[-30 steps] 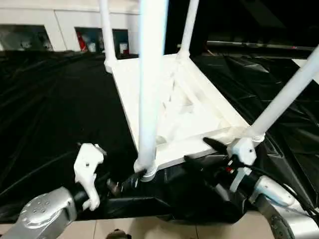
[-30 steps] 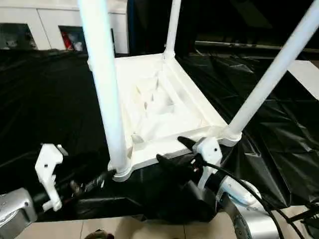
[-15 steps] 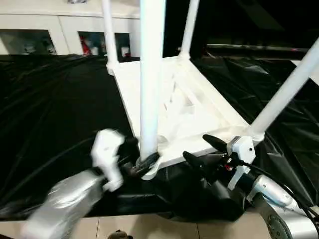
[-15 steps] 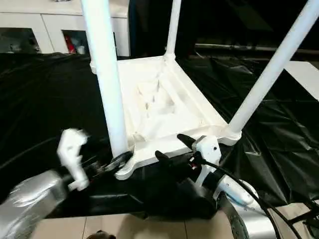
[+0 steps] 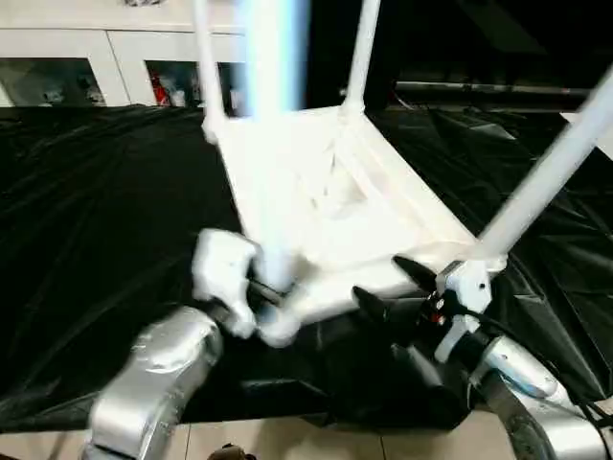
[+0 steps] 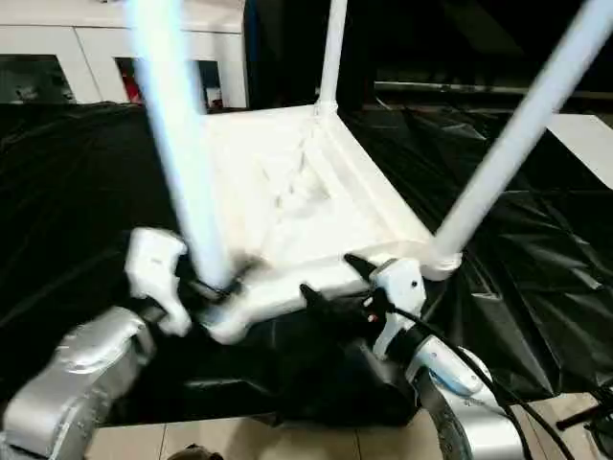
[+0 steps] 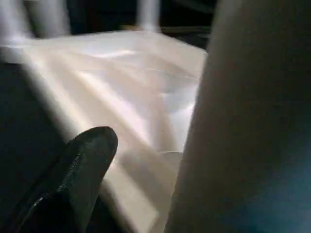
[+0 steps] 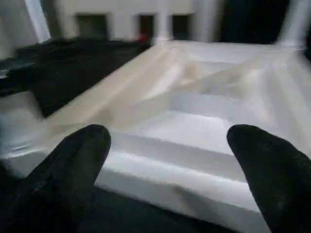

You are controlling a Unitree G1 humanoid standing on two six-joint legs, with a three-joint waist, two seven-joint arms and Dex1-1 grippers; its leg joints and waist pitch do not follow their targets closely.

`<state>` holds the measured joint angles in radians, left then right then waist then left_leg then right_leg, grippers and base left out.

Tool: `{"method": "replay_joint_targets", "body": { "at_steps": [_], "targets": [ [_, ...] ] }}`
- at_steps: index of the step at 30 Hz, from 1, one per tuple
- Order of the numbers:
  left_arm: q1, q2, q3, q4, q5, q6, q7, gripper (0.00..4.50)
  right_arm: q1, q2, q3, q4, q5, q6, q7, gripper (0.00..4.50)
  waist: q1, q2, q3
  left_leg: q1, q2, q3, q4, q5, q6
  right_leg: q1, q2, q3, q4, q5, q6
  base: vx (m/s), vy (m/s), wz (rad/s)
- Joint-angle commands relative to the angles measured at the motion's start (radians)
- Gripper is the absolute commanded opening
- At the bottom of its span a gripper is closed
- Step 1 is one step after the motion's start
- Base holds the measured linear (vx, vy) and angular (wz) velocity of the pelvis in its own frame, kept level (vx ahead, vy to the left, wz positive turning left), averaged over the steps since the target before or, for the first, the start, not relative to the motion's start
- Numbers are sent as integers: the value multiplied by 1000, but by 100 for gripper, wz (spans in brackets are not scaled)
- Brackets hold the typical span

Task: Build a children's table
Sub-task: Rotate table base, then flip table

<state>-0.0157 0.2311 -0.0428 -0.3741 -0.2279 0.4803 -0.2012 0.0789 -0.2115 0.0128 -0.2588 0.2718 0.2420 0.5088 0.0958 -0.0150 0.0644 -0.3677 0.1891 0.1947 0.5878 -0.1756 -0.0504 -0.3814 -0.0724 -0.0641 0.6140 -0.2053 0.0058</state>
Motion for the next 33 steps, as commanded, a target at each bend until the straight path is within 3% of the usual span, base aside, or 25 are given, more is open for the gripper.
{"method": "replay_joint_targets", "body": {
  "at_steps": [1,8,15,18,19,21,24,25,29,32,33],
  "targets": [
    [25,4,53,-10,39,-20,61,440,-5,7,-38,22,-9,-43,-39,450,1,4,-46,10,43,-37,-84,-339,-22,21,-65,49,-97,-343,-87,0,0,0],
    [56,-13,69,-30,53,-22,90,440,21,5,-13,17,-41,-73,-50,450,1,12,-42,13,43,-36,-85,-359,-20,15,-63,52,-100,-331,-86,0,0,0],
    [13,-84,53,11,18,-7,106,389,3,17,8,26,-35,-81,-48,450,1,4,-35,11,42,-38,-87,-385,-22,12,-66,52,-108,-403,-68,0,0,0],
    [-19,-99,43,42,19,0,102,364,-6,12,20,31,-32,-69,-29,450,-1,9,-34,13,41,-39,-87,-387,-23,10,-65,52,-111,-413,-52,0,0,0],
    [-20,-103,46,41,13,8,101,356,-7,9,25,30,-29,-67,-22,450,-2,6,-34,10,40,-39,-87,-385,-22,12,-66,51,-111,-411,-51,0,0,0],
    [-13,-113,54,30,5,25,111,324,-3,-1,31,16,-3,-44,7,450,-3,6,-33,10,42,-40,-88,-383,-20,12,-65,52,-110,-399,-55,0,0,0],
    [0,-120,62,27,8,46,122,313,7,-30,50,3,36,-8,72,450,-2,5,-32,8,43,-40,-87,-372,-9,14,-63,52,-106,-367,-65,0,0,0],
    [1,-119,62,30,10,50,123,286,9,-39,55,2,42,-2,87,450,-2,4,-30,6,43,-39,-87,-364,-5,14,-63,52,-106,-359,-67,0,0,0],
    [-4,-127,70,69,-3,56,112,278,3,-69,71,6,49,3,131,450,-2,1,-23,5,43,-37,-87,-351,2,11,-64,54,-109,-354,-72,0,0,0],
    [-18,-136,82,95,-10,53,110,243,-10,-70,66,4,64,14,136,450,-4,-5,-15,5,42,-38,-90,-365,5,8,-65,54,-114,-404,-65,0,0,0],
    [-21,-137,85,98,-12,53,111,235,-12,-71,65,3,68,17,137,450,-3,-2,-13,9,42,-40,-90,-383,1,5,-67,53,-118,-448,-55,0,0,0]
  ]
}}
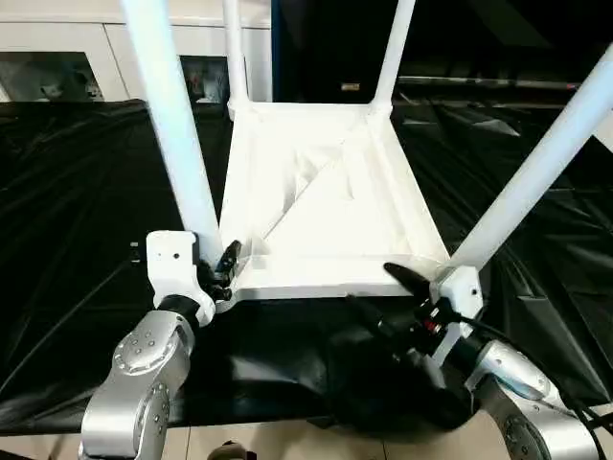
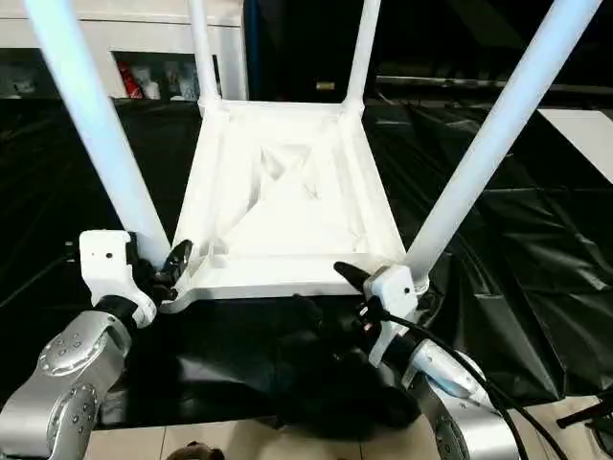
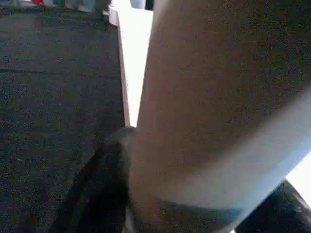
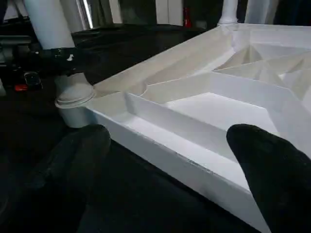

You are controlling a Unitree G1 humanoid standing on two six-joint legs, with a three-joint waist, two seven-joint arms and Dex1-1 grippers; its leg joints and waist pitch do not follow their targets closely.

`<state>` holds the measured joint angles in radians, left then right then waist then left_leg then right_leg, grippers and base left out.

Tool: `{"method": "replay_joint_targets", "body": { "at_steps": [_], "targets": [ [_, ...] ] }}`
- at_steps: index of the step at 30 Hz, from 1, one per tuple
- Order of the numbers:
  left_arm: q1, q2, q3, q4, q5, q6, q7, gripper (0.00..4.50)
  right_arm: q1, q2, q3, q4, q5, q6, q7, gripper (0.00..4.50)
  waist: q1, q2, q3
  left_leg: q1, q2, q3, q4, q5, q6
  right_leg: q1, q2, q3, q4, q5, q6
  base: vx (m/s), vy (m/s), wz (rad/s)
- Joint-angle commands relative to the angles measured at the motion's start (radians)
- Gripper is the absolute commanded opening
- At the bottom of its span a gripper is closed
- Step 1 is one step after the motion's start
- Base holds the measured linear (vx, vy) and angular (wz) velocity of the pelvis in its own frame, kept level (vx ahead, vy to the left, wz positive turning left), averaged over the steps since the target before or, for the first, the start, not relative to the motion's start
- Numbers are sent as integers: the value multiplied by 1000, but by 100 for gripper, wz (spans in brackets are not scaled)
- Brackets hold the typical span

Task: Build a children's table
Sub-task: Flip table

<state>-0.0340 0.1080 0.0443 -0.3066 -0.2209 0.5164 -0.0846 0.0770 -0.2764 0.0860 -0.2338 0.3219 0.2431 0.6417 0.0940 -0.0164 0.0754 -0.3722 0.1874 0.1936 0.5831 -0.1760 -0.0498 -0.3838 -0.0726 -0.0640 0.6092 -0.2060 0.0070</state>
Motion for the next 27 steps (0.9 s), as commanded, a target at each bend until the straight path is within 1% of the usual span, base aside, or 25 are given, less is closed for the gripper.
{"method": "replay_joint_targets", "body": {
  "at_steps": [1,2,3,4,6,8,9,10,11,12,13,14,15,16,17,18,19,20,21,22,23,24,25,26,27],
  "targets": [
    [-8,-20,4,33,-27,17,-3,235,-12,-4,-10,-23,27,20,8,450,-4,-7,-21,13,43,-38,-87,-387,1,8,-67,53,-115,-465,-51,0,0,0],
    [-11,-25,8,34,-32,19,-1,230,-13,-4,-10,-24,37,25,11,450,-2,-6,-20,13,43,-40,-87,-390,1,7,-69,53,-117,-483,-48,0,0,0],
    [-13,-31,14,35,-40,19,1,226,-13,-4,-9,-25,46,28,16,450,-1,-5,-19,16,42,-40,-86,-398,0,4,-72,53,-122,-516,-39,0,0,0],
    [-16,-42,23,34,-52,24,5,225,-12,-4,-7,-26,54,31,21,450,-3,-7,-16,14,42,-42,-87,-401,-1,4,-72,52,-124,-539,-34,0,0,0],
    [-19,-58,35,35,-69,29,9,225,-9,-4,-3,-26,62,34,27,450,-4,-7,-12,11,42,-44,-89,-406,-5,4,-75,50,-129,-574,-26,0,0,0],
    [-23,-81,51,38,-90,37,16,225,-8,-1,0,-24,69,39,33,450,-5,-8,-9,12,40,-44,-88,-399,-1,2,-76,51,-131,-587,-21,0,0,0],
    [-28,-115,77,42,-131,53,30,225,-4,-1,5,-29,75,44,41,450,-8,-5,-5,12,39,-45,-88,-410,-1,-1,-77,50,-135,-613,-21,0,0,0],
    [-30,-123,82,43,-140,56,33,225,-3,-1,6,-30,76,46,42,450,-9,-8,-3,11,39,-46,-88,-410,0,0,-77,49,-136,-623,-18,0,0,0],
    [-34,-146,100,44,-167,64,43,224,-1,-2,6,-34,81,49,41,450,-7,-6,-5,11,38,-46,-88,-405,1,0,-78,49,-135,-623,-17,0,0,0],
    [-36,-159,111,44,-181,69,49,225,0,-3,5,-36,84,51,40,450,-8,-5,-5,9,39,-47,-88,-389,5,2,-79,50,-136,-612,-21,0,0,0],
    [-42,-183,130,46,-210,75,62,225,0,-4,5,-39,88,55,39,450,-8,-6,-5,6,37,-45,-89,-371,10,5,-79,49,-134,-594,-27,0,0,0],
    [-50,-211,156,48,-245,85,79,225,0,-4,4,-40,91,59,38,450,-8,-7,-5,5,37,-45,-89,-362,15,5,-79,49,-135,-590,-28,0,0,0],
    [-59,-236,178,49,-277,92,95,225,-2,-5,4,-39,93,62,37,450,-5,-5,-7,3,35,-42,-86,-337,23,6,-80,51,-133,-572,-40,0,0,0],
    [-67,-256,195,51,-300,96,104,225,-4,-4,4,-38,93,66,36,450,-1,-1,-8,2,34,-42,-85,-318,31,5,-79,52,-133,-554,-43,0,0,0],
    [-73,-266,203,51,-312,98,108,225,-6,-4,4,-36,94,68,35,450,-2,-2,-9,0,34,-41,-85,-310,33,5,-78,52,-131,-542,-47,0,0,0],
    [-81,-282,196,43,-316,106,103,225,-20,9,-1,-18,104,104,7,450,-3,-2,-14,-6,36,-43,-88,-285,39,11,-74,50,-125,-499,-51,0,0,0],
    [-85,-289,192,38,-313,113,97,224,-29,18,-5,-8,109,119,-8,450,-1,3,-21,-4,38,-44,-86,-261,40,12,-73,51,-121,-455,-59,0,0,0],
    [-85,-291,191,37,-312,115,96,224,-31,21,-6,-5,110,121,-11,450,-1,7,-24,-3,42,-45,-85,-240,41,10,-70,51,-116,-400,-70,0,0,0],
    [-89,-294,175,32,-303,124,79,224,-49,50,-17,15,120,115,-30,450,-3,6,-26,-5,45,-45,-84,-209,46,12,-65,49,-107,-299,-92,0,0,0],
    [-92,-298,169,31,-303,129,76,224,-64,73,-26,30,133,111,-44,450,-5,2,-27,-9,45,-43,-84,-195,52,16,-64,48,-100,-240,-114,0,0,0],
    [-92,-298,169,31,-303,129,76,224,-64,73,-26,30,133,111,-44,450,-3,0,-31,-5,45,-41,-79,-181,58,16,-66,49,-93,-199,-133,0,0,0],
    [-94,-305,171,31,-308,130,79,224,-73,92,-35,40,146,108,-57,450,-2,0,-32,-4,45,-40,-76,-165,63,18,-66,50,-91,-171,-140,54,9,3],
    [-95,-310,169,27,-314,134,87,224,-87,120,-51,61,157,103,-84,450,0,-3,-35,-7,45,-39,-72,-119,76,23,-66,50,-82,-104,-156,54,9,3],
    [-96,-314,168,25,-324,135,96,224,-103,151,-69,84,169,96,-112,450,-1,-2,-38,-9,44,-38,-71,-90,88,24,-69,49,-75,-57,-179,0,0,0],
    [-95,-310,164,24,-344,133,110,224,-116,176,-84,103,181,93,-134,450,0,-1,-39,-8,42,-37,-69,-79,93,25,-67,48,-71,-38,-188,0,0,0]
  ]
}}
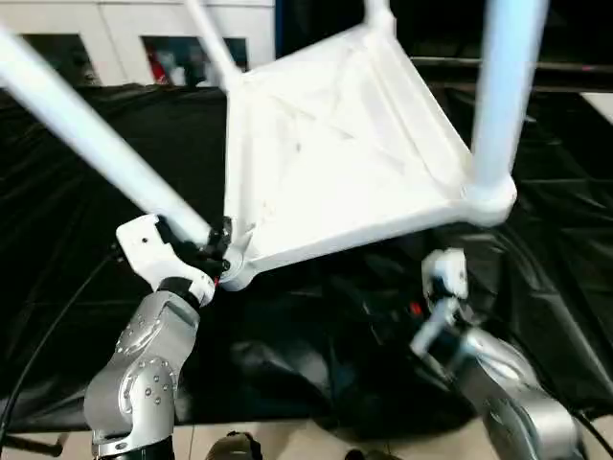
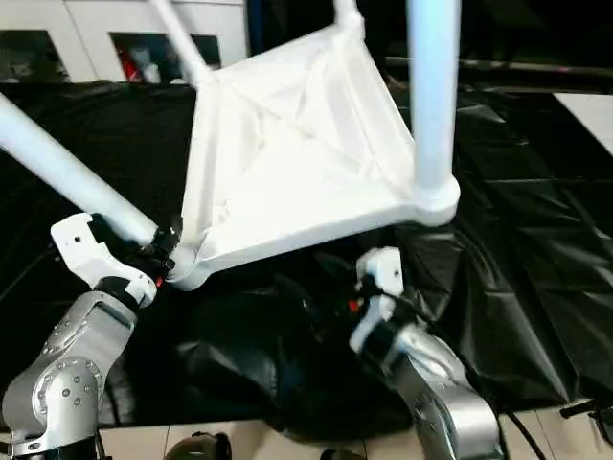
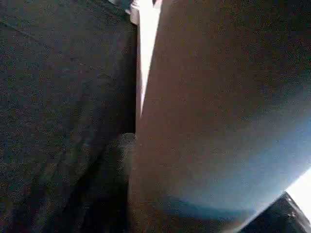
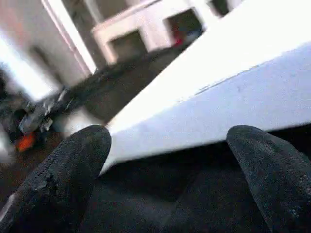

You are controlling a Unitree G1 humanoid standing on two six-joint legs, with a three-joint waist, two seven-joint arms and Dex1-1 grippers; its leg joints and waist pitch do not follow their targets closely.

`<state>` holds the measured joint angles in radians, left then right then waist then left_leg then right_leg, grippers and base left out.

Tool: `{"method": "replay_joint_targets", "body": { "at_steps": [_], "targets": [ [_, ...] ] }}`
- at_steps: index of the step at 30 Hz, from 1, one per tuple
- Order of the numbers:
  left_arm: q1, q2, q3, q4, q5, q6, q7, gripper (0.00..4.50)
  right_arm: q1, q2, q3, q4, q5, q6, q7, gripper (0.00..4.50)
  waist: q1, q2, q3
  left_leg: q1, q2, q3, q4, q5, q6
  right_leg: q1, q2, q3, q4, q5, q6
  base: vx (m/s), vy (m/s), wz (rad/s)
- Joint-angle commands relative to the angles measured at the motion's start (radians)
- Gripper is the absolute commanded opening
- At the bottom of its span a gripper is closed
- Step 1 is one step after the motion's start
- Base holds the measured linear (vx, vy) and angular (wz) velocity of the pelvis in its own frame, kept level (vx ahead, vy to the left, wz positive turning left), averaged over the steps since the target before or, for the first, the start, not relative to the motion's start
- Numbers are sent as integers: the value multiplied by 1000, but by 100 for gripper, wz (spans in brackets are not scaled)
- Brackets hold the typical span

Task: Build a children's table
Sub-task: Flip table

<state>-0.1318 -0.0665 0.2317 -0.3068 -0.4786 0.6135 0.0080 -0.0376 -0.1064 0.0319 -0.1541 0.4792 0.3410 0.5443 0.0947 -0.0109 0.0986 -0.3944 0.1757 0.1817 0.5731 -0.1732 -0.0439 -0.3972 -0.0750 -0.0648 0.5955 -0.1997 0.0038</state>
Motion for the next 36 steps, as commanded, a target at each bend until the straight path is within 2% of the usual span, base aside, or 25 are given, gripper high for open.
{"method": "replay_joint_targets", "body": {
  "at_steps": [1,3,4,6,9,10,13,17,18,22,25,26,29,31,33,36],
  "targets": [
    [2,-134,-24,24,-95,35,23,224,-9,18,-38,32,32,-4,-46,450,-1,-10,-68,14,54,-24,-54,-50,97,43,-64,49,-49,11,-198,0,0,0],
    [-1,-136,-19,27,-118,32,37,224,-30,40,-54,56,44,6,-72,450,-3,-11,-68,14,52,-22,-51,-32,111,43,-63,47,-46,48,-210,0,0,0],
    [-3,-137,-17,27,-120,32,39,224,-35,42,-53,61,47,13,-72,450,-4,-15,-68,14,53,-21,-51,-34,113,44,-63,47,-47,42,-213,0,0,0],
    [-5,-140,-13,25,-122,33,41,224,-38,43,-51,63,51,24,-67,450,-3,-11,-66,15,53,-19,-51,-53,108,43,-64,48,-49,8,-209,0,0,0],
    [-7,-148,-5,21,-123,34,46,224,-45,64,-59,64,78,36,-62,450,-2,-12,-62,15,55,-19,-55,-106,87,41,-66,50,-57,-78,-186,0,0,0],
    [-5,-150,-9,19,-127,34,49,224,-60,92,-87,73,117,40,-72,450,-3,-11,-61,15,56,-20,-58,-130,75,40,-68,50,-61,-116,-175,0,0,0],
    [-4,-148,-15,20,-135,31,56,224,-77,109,-108,86,147,37,-81,450,-4,-7,-62,16,57,-23,-61,-157,50,37,-68,50,-64,-160,-159,0,0,0],
    [-6,-141,-22,27,-148,29,62,224,-107,131,-132,103,196,34,-69,450,-2,0,-66,17,56,-24,-61,-168,25,37,-66,50,-62,-155,-146,0,0,0],
    [-8,-141,-22,29,-150,29,62,224,-117,139,-141,109,208,34,-69,450,-4,-3,-67,16,56,-24,-61,-166,22,37,-66,49,-62,-146,-143,0,0,0],
    [-25,-139,-24,40,-153,31,60,224,-199,178,-190,203,209,21,-145,450,-4,0,-68,18,53,-22,-61,-173,8,33,-67,50,-63,-161,-146,0,0,0],
    [-30,-135,-29,42,-158,29,66,224,-246,194,-202,274,198,21,-194,450,-4,0,-70,18,53,-22,-60,-163,-3,34,-65,49,-60,-144,-143,0,0,0],
    [-31,-134,-31,42,-160,29,68,224,-257,202,-208,288,205,15,-195,450,-3,1,-70,19,53,-21,-59,-166,-2,33,-65,49,-60,-140,-143,0,0,0],
    [-32,-132,-35,42,-165,27,73,224,-295,224,-221,334,224,-1,-194,450,-1,-3,-72,16,52,-21,-58,-141,5,37,-66,49,-54,-99,-145,0,0,0],
    [-32,-132,-40,40,-166,25,76,224,-322,234,-228,363,233,-3,-187,450,-2,-3,-70,16,53,-21,-58,-150,11,36,-68,49,-54,-108,-149,0,0,0],
    [-35,-136,-49,40,-160,22,80,224,-362,248,-258,399,260,5,-184,450,-4,-14,-65,16,52,-19,-59,-154,19,34,-67,49,-57,-128,-145,0,0,0],
    [-37,-138,-58,37,-155,19,80,224,-400,255,-288,435,288,7,-193,450,-6,-13,-63,16,53,-20,-60,-155,18,33,-68,49,-58,-156,-131,0,0,0]
  ]
}}
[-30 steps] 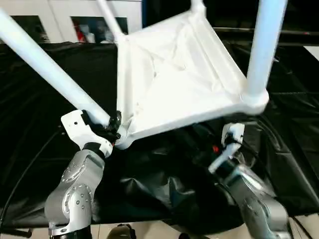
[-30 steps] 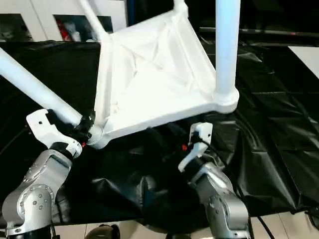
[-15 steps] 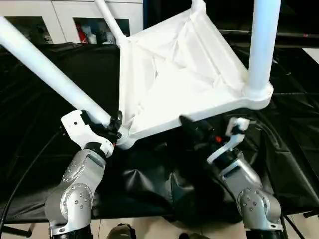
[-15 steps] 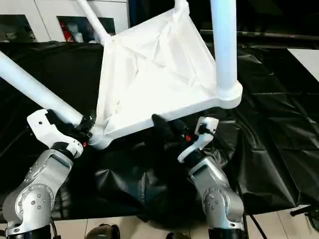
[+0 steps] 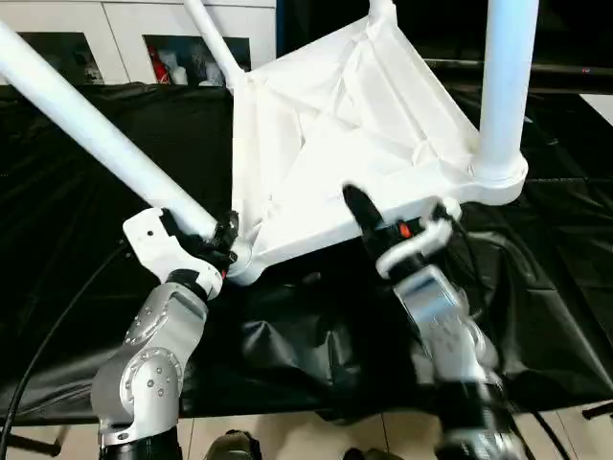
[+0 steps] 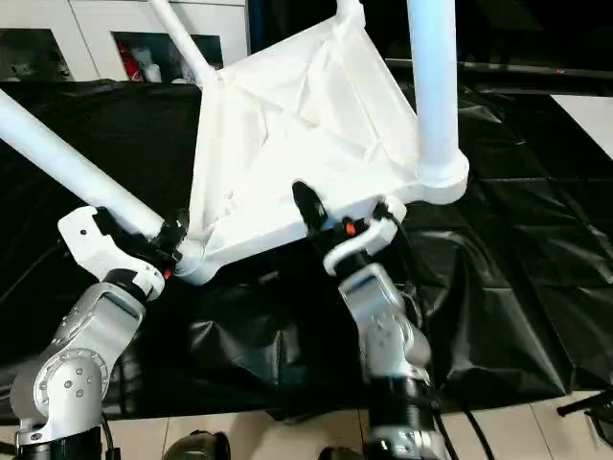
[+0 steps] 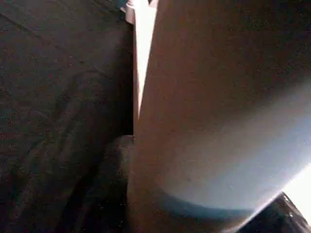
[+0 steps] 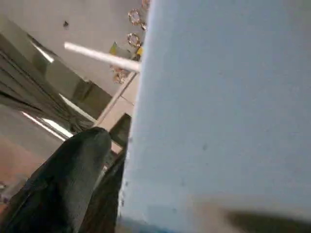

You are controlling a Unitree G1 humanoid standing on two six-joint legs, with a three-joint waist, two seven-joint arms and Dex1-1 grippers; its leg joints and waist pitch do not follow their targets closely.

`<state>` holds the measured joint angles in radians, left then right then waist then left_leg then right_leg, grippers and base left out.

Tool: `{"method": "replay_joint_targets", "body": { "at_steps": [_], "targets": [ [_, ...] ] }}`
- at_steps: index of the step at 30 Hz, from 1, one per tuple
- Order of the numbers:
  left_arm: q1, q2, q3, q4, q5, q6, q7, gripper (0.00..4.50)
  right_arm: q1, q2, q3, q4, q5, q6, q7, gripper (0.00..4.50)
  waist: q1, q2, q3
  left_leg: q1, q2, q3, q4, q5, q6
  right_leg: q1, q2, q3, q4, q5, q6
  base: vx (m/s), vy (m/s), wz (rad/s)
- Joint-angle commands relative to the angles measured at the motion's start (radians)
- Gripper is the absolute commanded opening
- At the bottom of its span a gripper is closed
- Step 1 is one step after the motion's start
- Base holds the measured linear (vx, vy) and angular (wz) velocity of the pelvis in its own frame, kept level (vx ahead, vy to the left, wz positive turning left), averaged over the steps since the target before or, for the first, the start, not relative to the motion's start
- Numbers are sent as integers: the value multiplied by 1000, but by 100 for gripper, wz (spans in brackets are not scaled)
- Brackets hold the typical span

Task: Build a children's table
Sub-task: Flip table

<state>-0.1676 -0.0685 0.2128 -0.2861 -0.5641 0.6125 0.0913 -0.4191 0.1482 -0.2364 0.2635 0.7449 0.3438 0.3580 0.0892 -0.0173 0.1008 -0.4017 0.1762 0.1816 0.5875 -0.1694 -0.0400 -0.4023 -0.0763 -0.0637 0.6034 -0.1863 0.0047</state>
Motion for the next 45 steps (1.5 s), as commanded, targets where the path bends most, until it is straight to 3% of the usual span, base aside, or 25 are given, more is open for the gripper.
{"method": "replay_joint_targets", "body": {
  "at_steps": [1,3,6,10,16,21,23,25,27,33,38,40,44,45],
  "targets": [
    [0,-135,-46,12,-66,20,-5,224,-36,-1,-29,37,31,8,-7,450,-4,-6,-63,22,52,-20,-76,-159,13,37,-65,48,-65,-168,-130,0,0,0],
    [1,-134,-49,10,-64,20,-5,224,-42,-2,-31,42,32,10,-5,450,-4,-7,-62,22,51,-19,-75,-150,12,37,-64,48,-66,-160,-125,0,0,0],
    [12,-130,-66,7,-60,21,-8,224,-65,0,-44,68,47,16,8,413,-5,-7,-62,21,50,-19,-73,-132,19,38,-64,48,-63,-131,-129,0,0,0],
    [11,-123,-80,6,-60,19,-11,224,-73,-3,-44,83,44,22,17,393,-5,-6,-59,22,51,-18,-75,-145,19,36,-64,48,-66,-152,-131,0,0,0],
    [13,-115,-100,0,-52,17,-15,224,-88,-7,-42,115,41,26,24,327,-6,-8,-56,22,52,-20,-79,-170,8,34,-66,48,-71,-198,-122,0,0,0],
    [15,-105,-108,-1,-48,16,-18,224,-98,-10,-49,136,36,22,26,312,-6,-7,-57,22,52,-19,-78,-156,10,34,-65,48,-69,-172,-128,0,0,0],
    [17,-101,-109,-2,-46,15,-21,224,-99,-10,-51,140,34,19,24,276,-6,-3,-58,22,52,-19,-79,-163,8,34,-66,48,-69,-177,-132,0,0,0],
    [18,-97,-112,1,-39,12,-25,224,-101,-12,-52,142,30,14,22,273,-7,-5,-57,21,52,-19,-79,-167,7,35,-66,48,-71,-181,-130,0,0,0],
    [18,-91,-114,6,-34,9,-25,224,-103,-12,-58,140,28,6,17,262,-6,2,-60,22,53,-20,-79,-163,3,35,-64,47,-69,-163,-133,0,0,0],
    [7,-78,-116,18,-18,-3,-26,224,-105,-26,-59,146,6,-15,11,228,-6,-2,-61,21,52,-18,-77,-145,12,38,-65,47,-65,-125,-151,0,0,0],
    [13,-79,-111,24,0,-23,-8,224,-113,-34,-77,122,11,-20,-8,217,-3,2,-64,23,53,-18,-76,-138,13,37,-65,47,-64,-120,-152,0,0,0],
    [12,-80,-102,27,2,-28,-3,280,-118,-36,-86,119,13,-28,-17,214,-3,3,-65,24,53,-18,-75,-142,9,37,-65,47,-63,-116,-154,0,0,0],
    [19,-67,-62,4,-63,0,-29,312,-132,-48,-108,102,15,-52,-40,209,1,5,-70,29,52,-15,-71,-125,0,35,-63,47,-57,-82,-170,0,0,0],
    [20,-65,-61,3,-64,0,-30,312,-133,-49,-109,101,15,-53,-41,209,0,4,-69,23,52,-15,-71,-105,9,38,-61,47,-54,-48,-175,0,0,0]
  ]
}}
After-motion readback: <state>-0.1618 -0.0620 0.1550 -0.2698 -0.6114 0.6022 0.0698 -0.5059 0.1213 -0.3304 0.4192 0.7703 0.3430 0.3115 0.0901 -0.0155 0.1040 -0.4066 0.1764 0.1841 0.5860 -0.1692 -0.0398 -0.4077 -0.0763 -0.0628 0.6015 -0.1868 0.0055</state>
